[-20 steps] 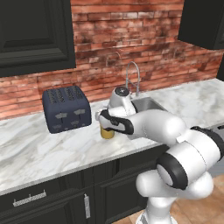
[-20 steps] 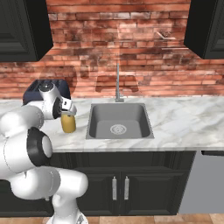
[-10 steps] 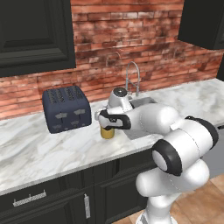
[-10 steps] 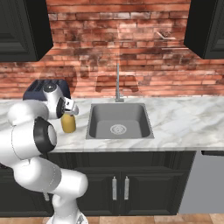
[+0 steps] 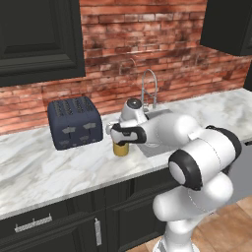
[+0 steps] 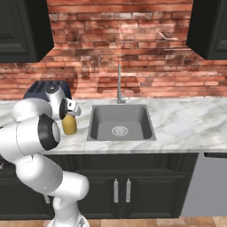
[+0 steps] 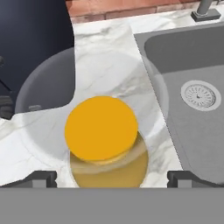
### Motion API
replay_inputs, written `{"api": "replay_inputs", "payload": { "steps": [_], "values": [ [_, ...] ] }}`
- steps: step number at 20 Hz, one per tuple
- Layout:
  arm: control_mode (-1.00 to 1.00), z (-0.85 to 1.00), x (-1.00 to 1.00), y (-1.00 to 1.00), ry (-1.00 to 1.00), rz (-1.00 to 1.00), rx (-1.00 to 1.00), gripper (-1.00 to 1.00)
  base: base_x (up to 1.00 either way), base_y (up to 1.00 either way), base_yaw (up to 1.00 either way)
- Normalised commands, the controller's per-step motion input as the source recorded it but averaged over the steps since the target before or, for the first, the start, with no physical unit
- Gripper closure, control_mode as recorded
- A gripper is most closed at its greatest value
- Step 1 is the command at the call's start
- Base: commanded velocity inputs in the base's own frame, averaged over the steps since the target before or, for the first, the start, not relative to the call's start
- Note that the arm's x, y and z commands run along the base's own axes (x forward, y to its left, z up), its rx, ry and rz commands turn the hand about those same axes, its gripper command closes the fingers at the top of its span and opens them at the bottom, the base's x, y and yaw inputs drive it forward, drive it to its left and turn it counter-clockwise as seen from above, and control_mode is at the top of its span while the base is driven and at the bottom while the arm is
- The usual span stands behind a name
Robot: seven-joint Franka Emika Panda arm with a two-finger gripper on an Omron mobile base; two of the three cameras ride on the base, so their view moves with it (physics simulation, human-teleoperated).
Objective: Place the pitcher and cup on the dining counter for serving.
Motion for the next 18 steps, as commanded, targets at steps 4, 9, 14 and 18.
{"api": "replay_inputs", "payload": {
  "steps": [4, 9, 14, 18],
  "values": [
    [-1.00, -0.11, 0.15, 0.00, -0.04, -0.01, 0.00, -1.00, 0.00, 0.00, 0.00],
    [-1.00, -0.10, 0.14, 0.00, -0.01, -0.01, 0.00, -1.00, 0.00, 0.00, 0.00],
    [-1.00, -0.06, 0.11, 0.00, -0.01, 0.00, 0.00, -1.00, 0.00, 0.00, 0.00],
    [-1.00, -0.07, 0.11, 0.00, -0.02, 0.00, 0.00, -1.00, 0.00, 0.00, 0.00]
  ]
}}
